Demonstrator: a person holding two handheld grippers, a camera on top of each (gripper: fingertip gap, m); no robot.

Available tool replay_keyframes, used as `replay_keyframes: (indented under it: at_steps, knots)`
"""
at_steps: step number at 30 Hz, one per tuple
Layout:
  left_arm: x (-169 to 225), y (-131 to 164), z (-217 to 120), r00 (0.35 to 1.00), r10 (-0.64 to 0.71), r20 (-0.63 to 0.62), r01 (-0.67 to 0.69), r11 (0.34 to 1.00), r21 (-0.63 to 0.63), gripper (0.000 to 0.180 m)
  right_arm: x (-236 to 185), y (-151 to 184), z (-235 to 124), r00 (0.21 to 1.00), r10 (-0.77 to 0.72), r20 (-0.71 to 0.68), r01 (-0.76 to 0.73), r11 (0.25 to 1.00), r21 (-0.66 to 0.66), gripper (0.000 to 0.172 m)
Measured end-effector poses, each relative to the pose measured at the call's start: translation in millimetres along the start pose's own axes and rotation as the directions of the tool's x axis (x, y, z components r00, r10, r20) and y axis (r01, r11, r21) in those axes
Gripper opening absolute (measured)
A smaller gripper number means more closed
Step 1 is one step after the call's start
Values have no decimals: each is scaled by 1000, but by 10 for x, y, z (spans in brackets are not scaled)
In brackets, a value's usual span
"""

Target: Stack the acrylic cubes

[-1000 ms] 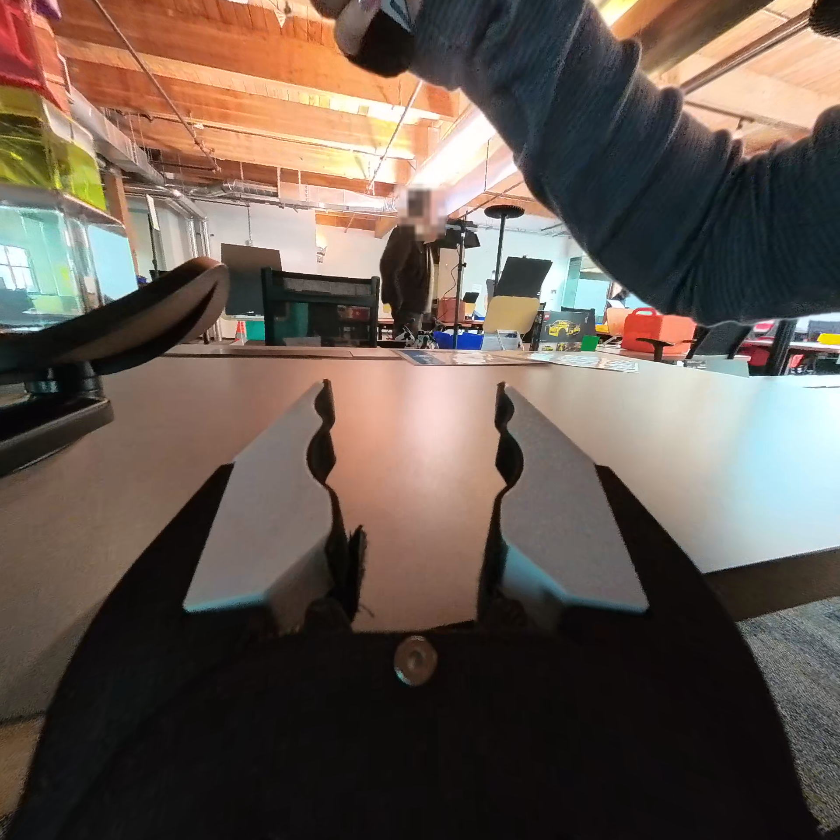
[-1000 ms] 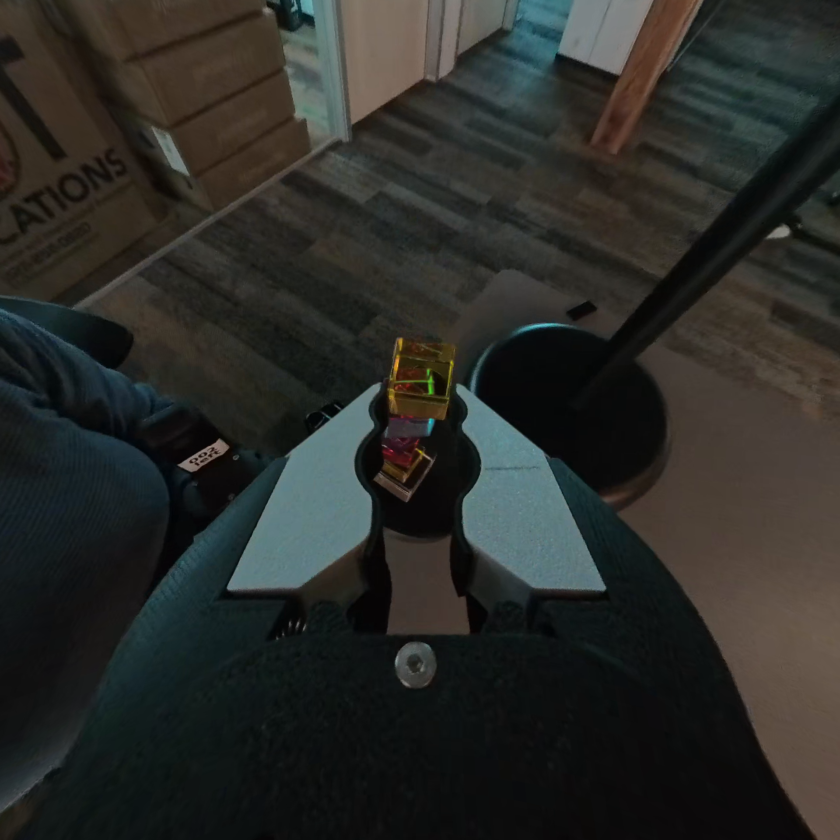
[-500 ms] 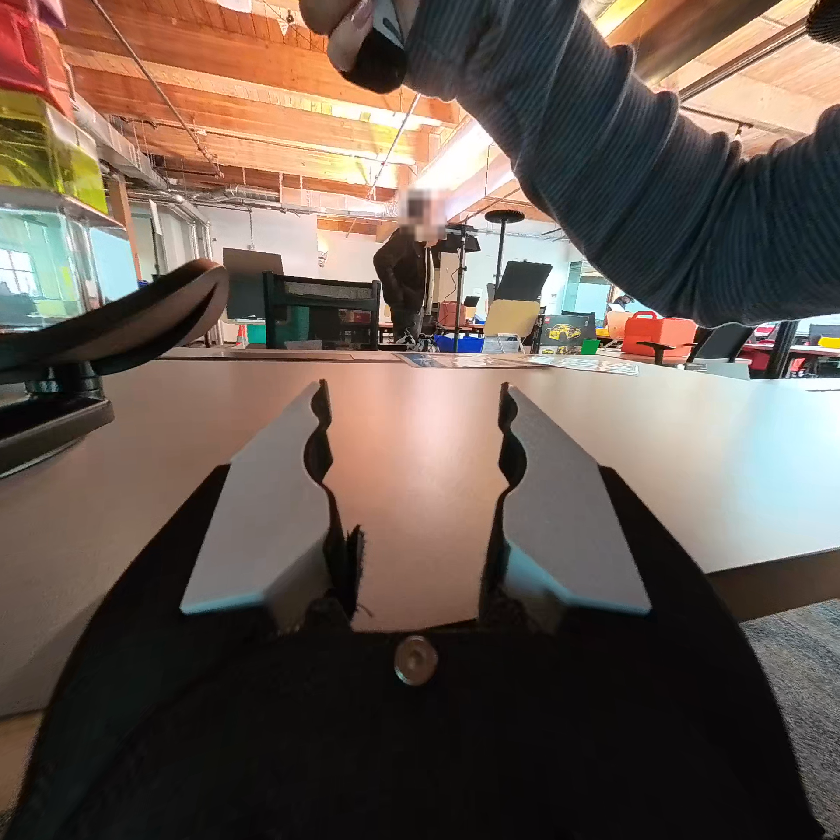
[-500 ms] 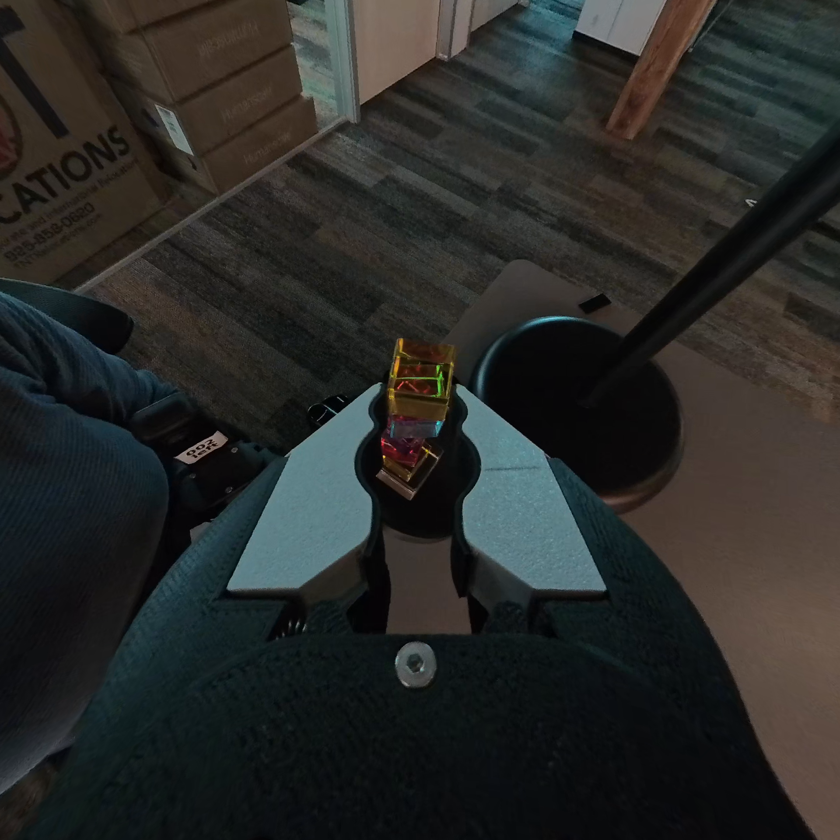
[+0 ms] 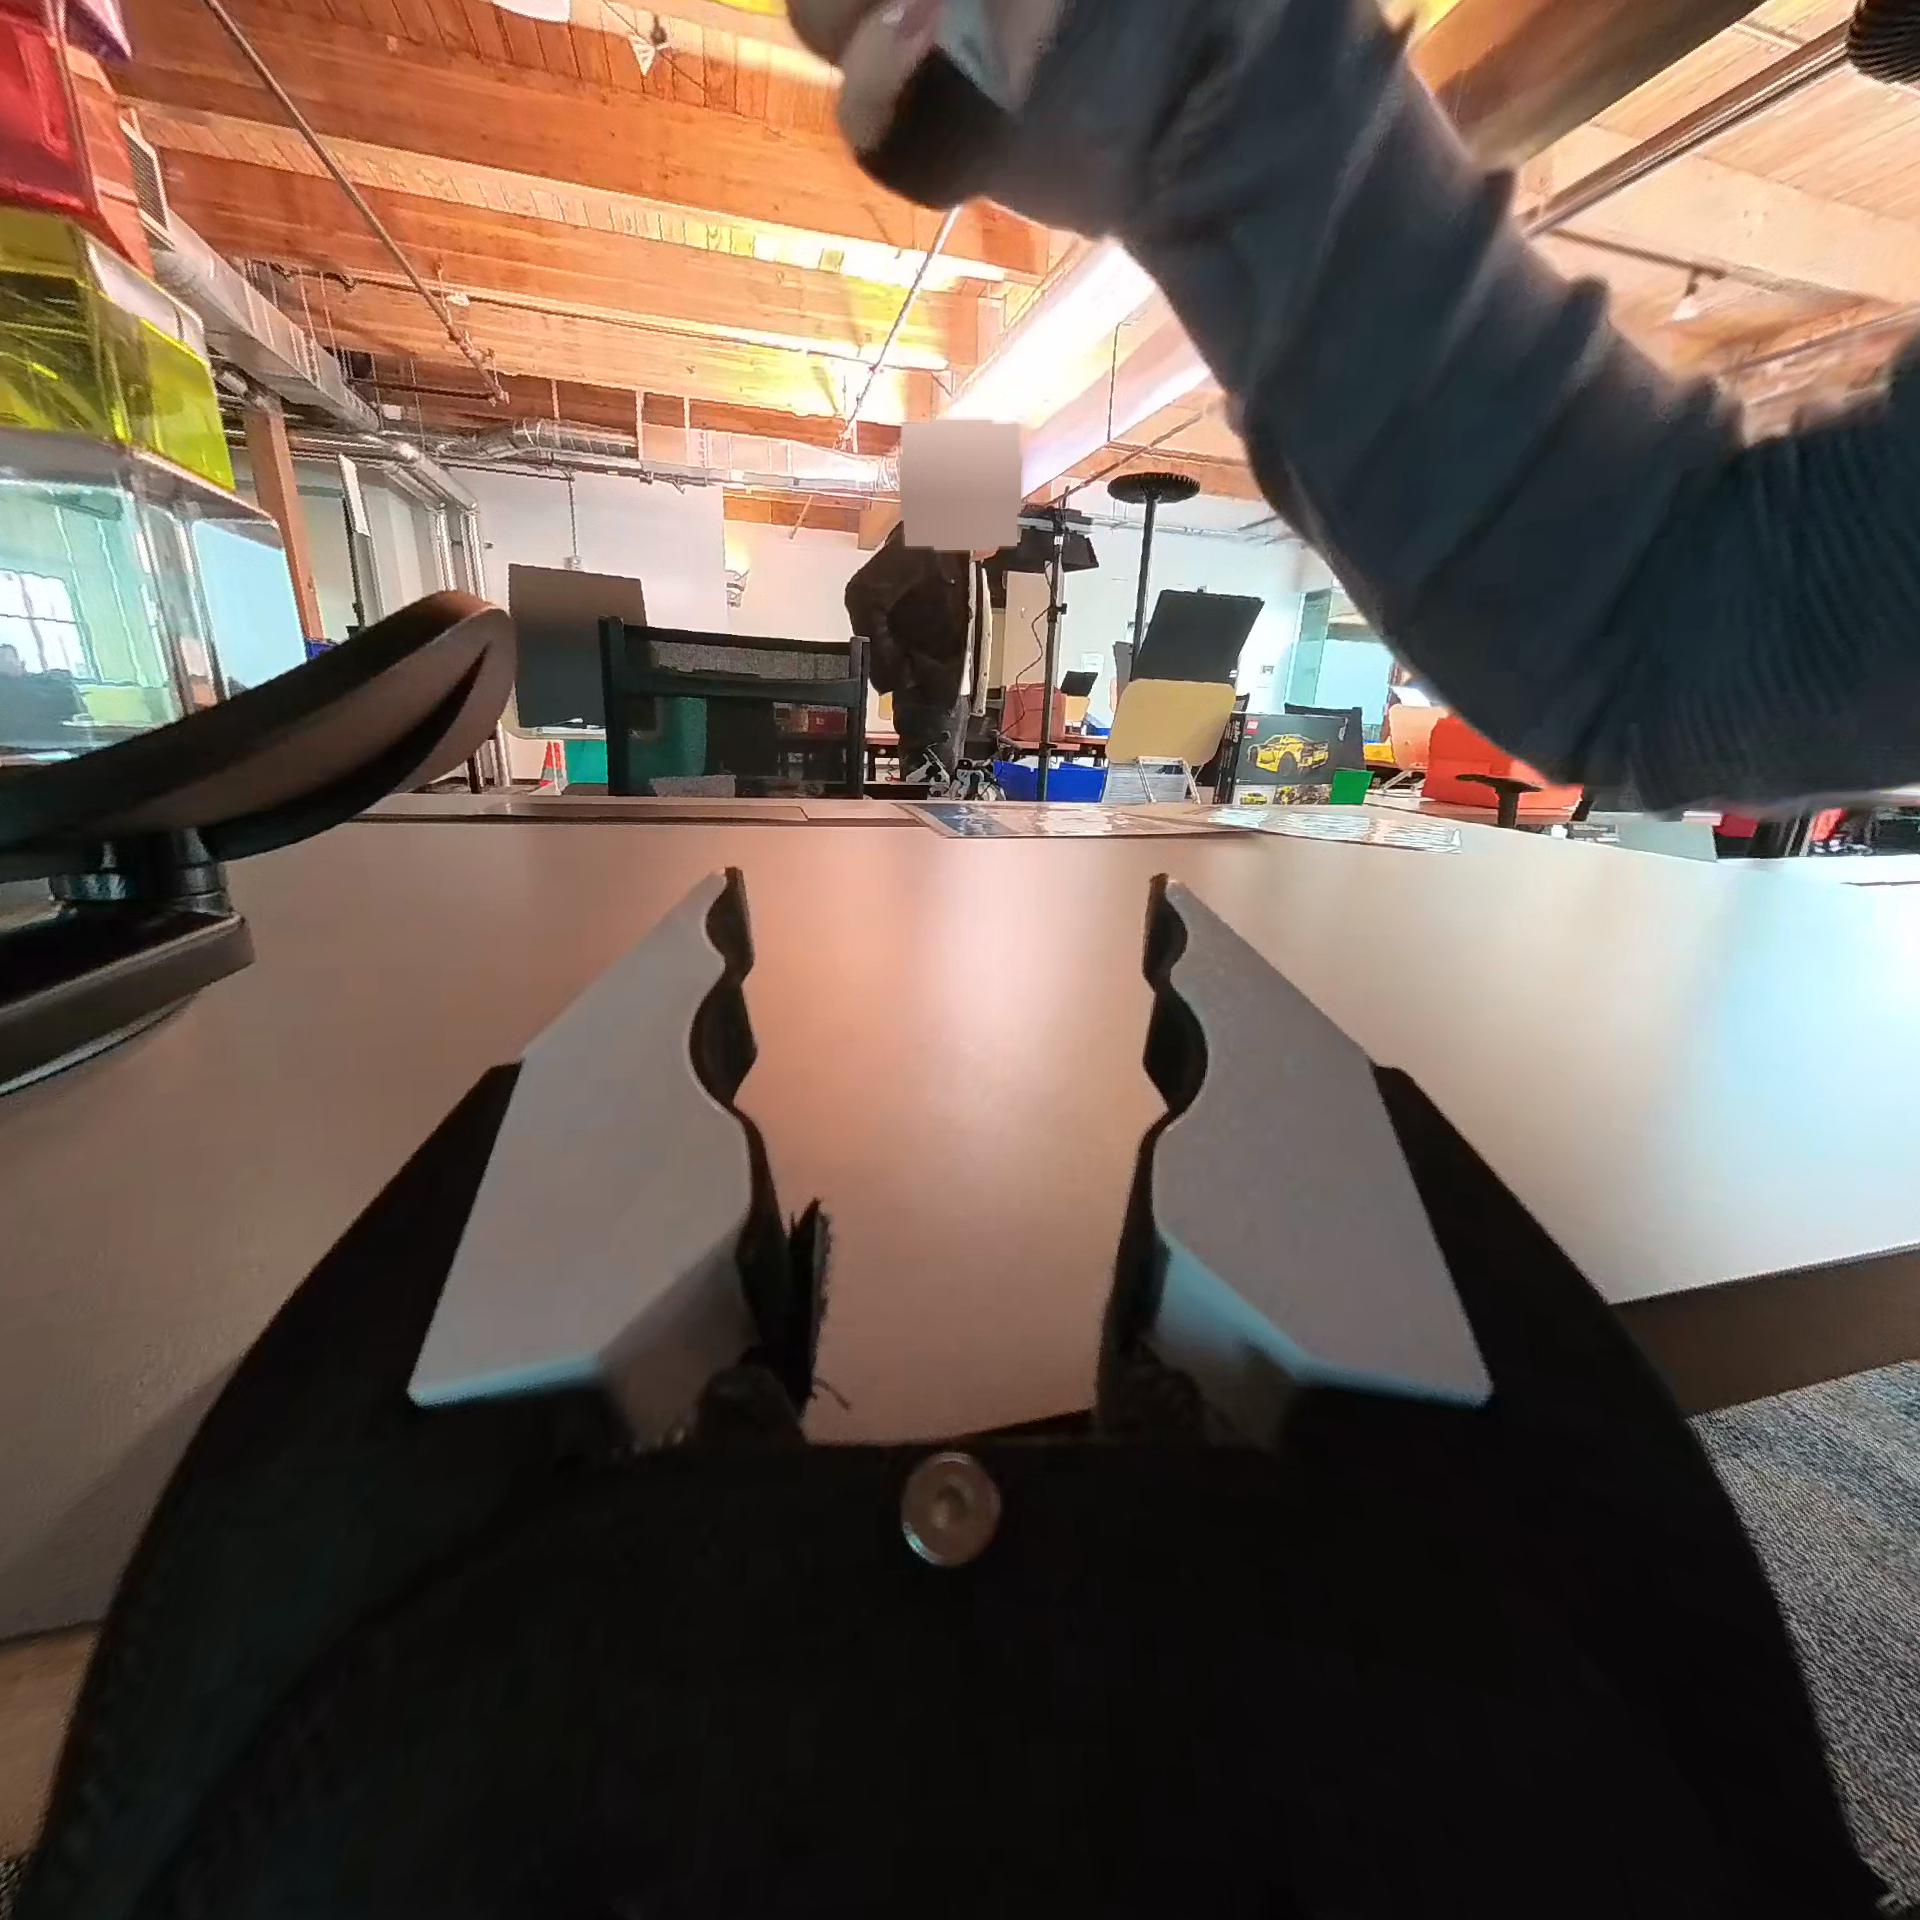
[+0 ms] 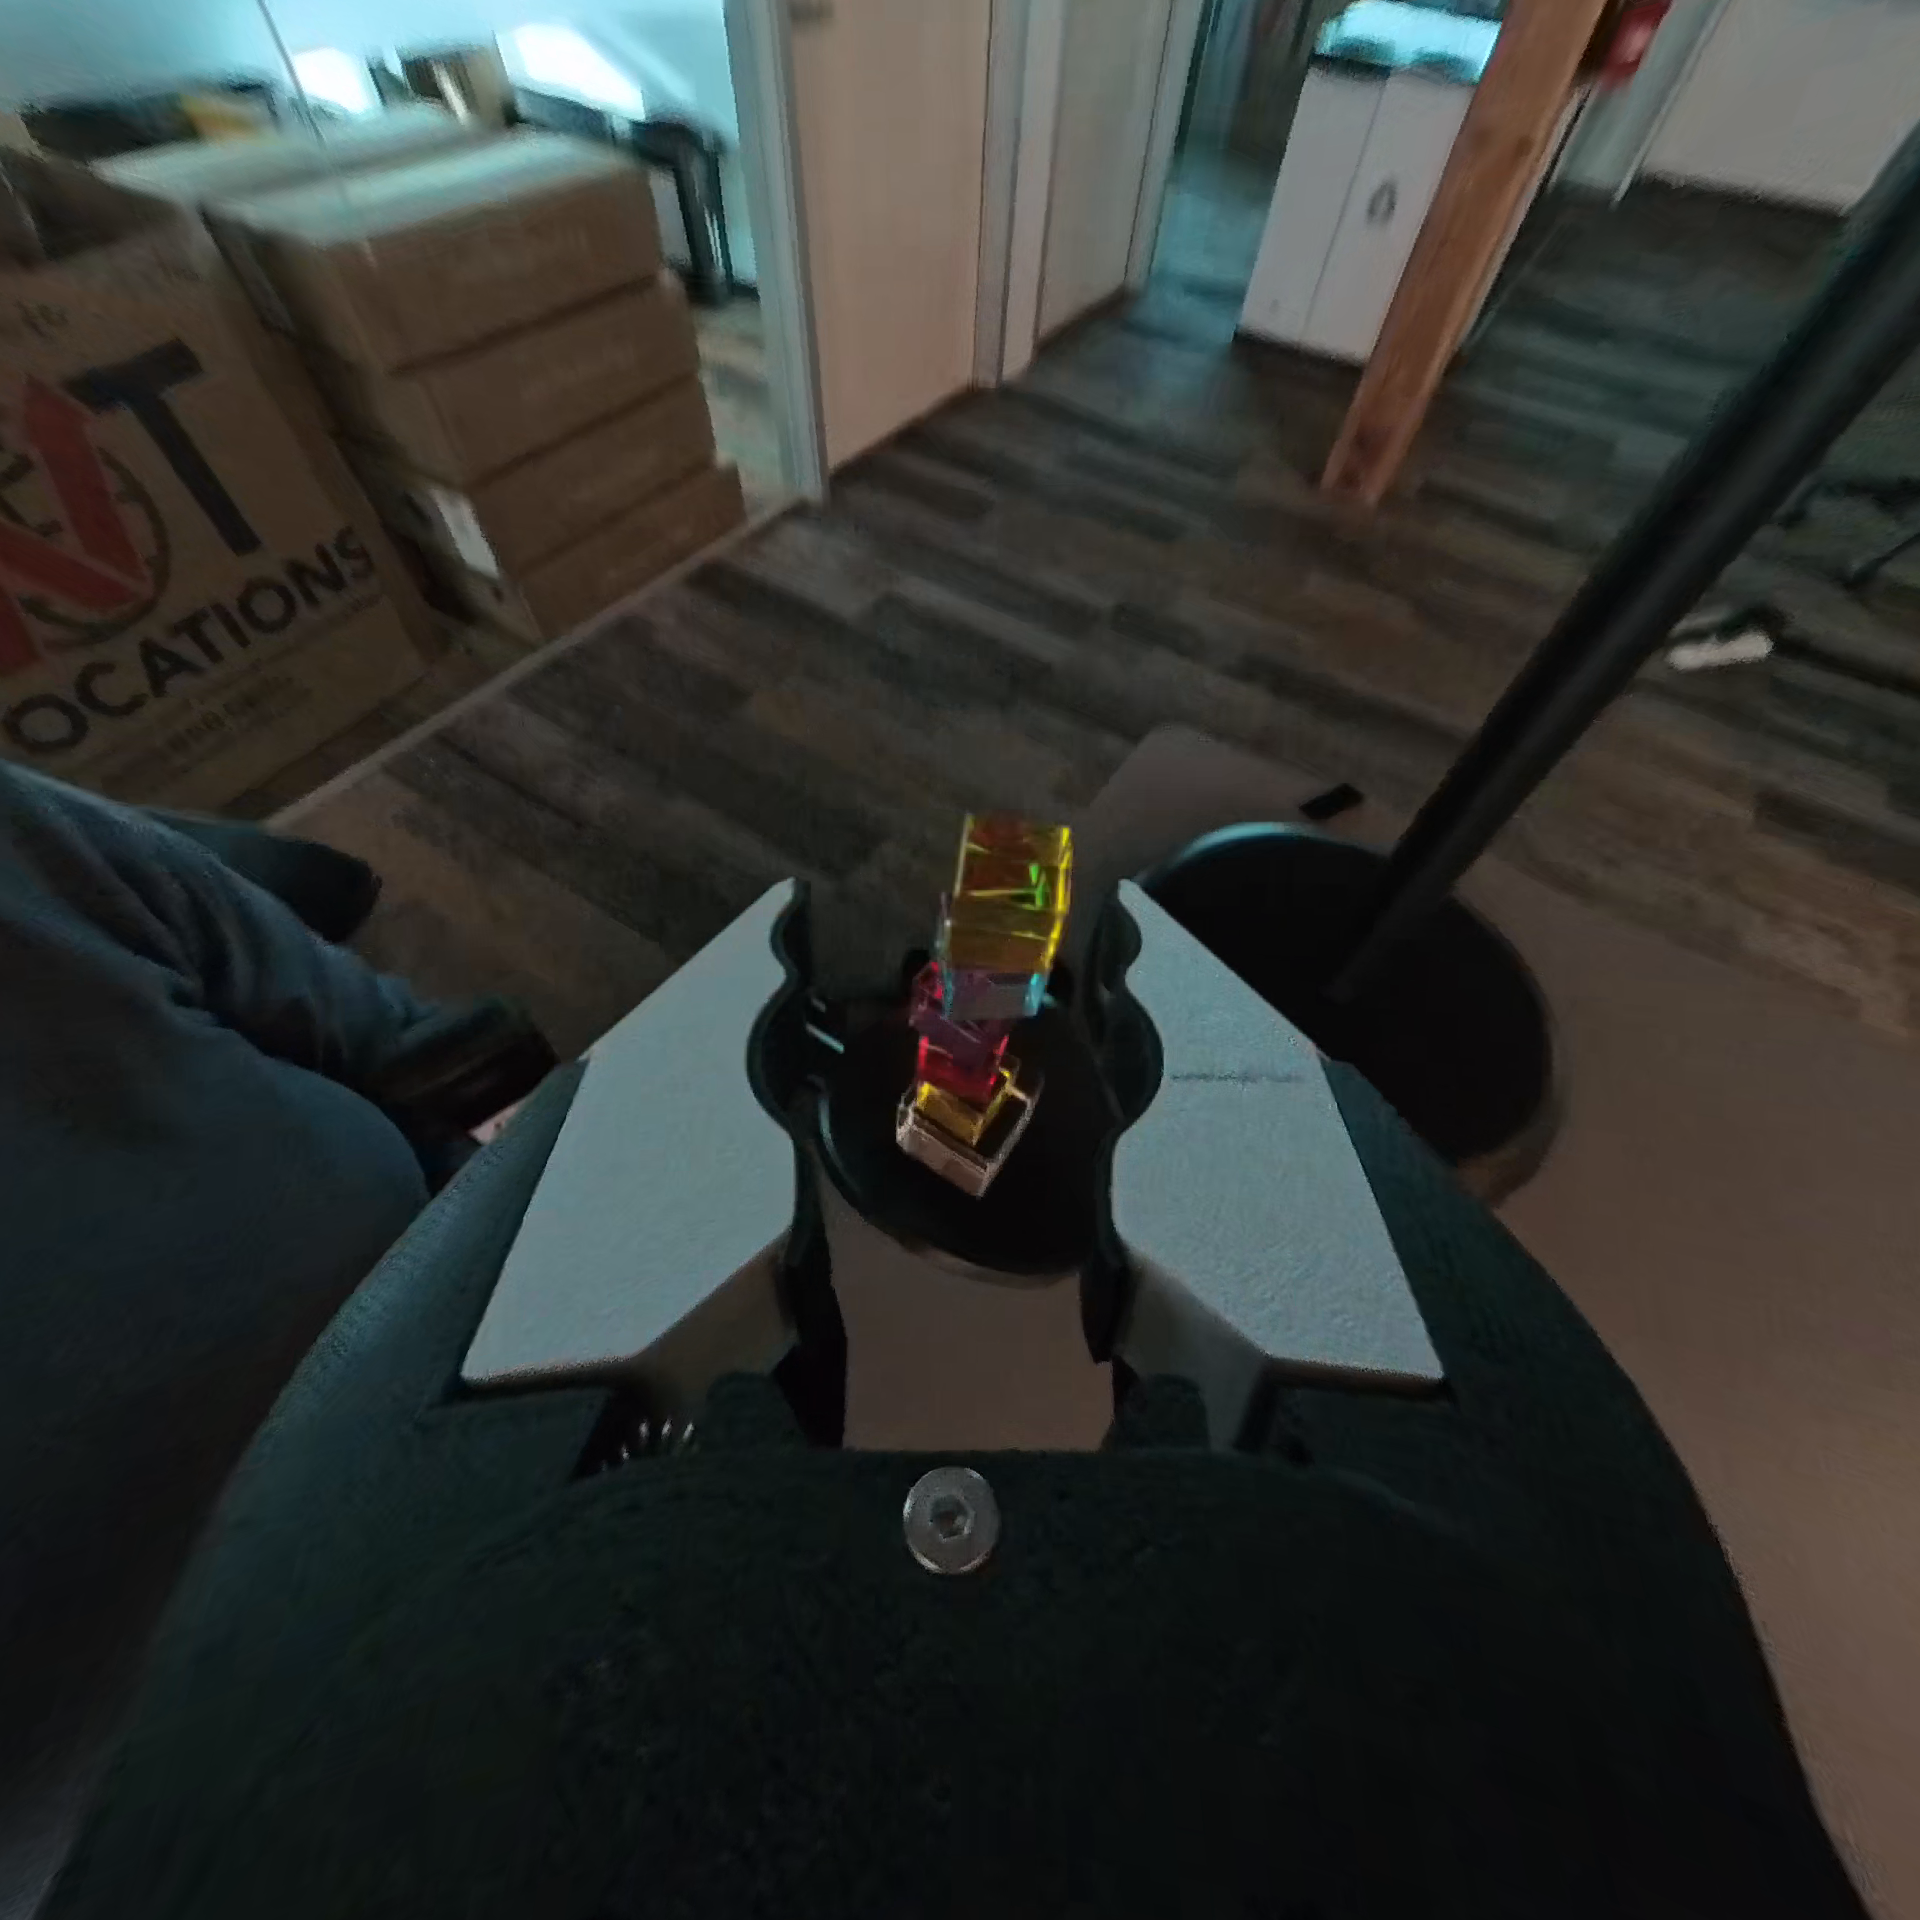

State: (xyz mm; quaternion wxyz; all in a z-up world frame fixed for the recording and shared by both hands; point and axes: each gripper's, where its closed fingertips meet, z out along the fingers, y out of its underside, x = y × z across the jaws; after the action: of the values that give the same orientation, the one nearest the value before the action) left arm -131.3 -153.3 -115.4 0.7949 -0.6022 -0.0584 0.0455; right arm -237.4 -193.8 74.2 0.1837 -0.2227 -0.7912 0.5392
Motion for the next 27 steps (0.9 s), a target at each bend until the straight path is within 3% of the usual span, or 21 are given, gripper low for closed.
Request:
replay_keyframes:
  at_steps: [5,8,10,15,19,22,25,27]
  knots:
    - [-36,22,25,1000,5,2,-5,1000,1,75,151,100,-296,970,-61,-237,113,970,213,53]
    - [-34,46,40,1000,11,6,-11,1000,1,75,317,551,-340,927,-99,-362,174,968,182,56]
    - [-36,57,45,1000,16,8,-16,1000,1,75,436,933,-336,922,-58,-383,115,985,129,61]
    - [-83,98,59,1000,29,11,-29,999,-26,75,850,1591,-452,861,41,-506,71,977,200,66]
    - [-36,-292,23,992,123,29,-124,991,57,72,1110,1815,-745,716,30,-697,216,941,262,64]
    - [-144,-624,-122,967,217,137,-229,970,80,67,1113,1789,-883,616,-76,-784,367,908,201,48]
    - [-495,-837,-239,898,315,308,-324,946,-23,53,1083,1783,-892,591,-116,-798,404,899,168,41]
    - [-644,-928,-286,879,330,343,-325,943,-73,48,1081,1800,-872,592,-124,-797,401,902,157,39]
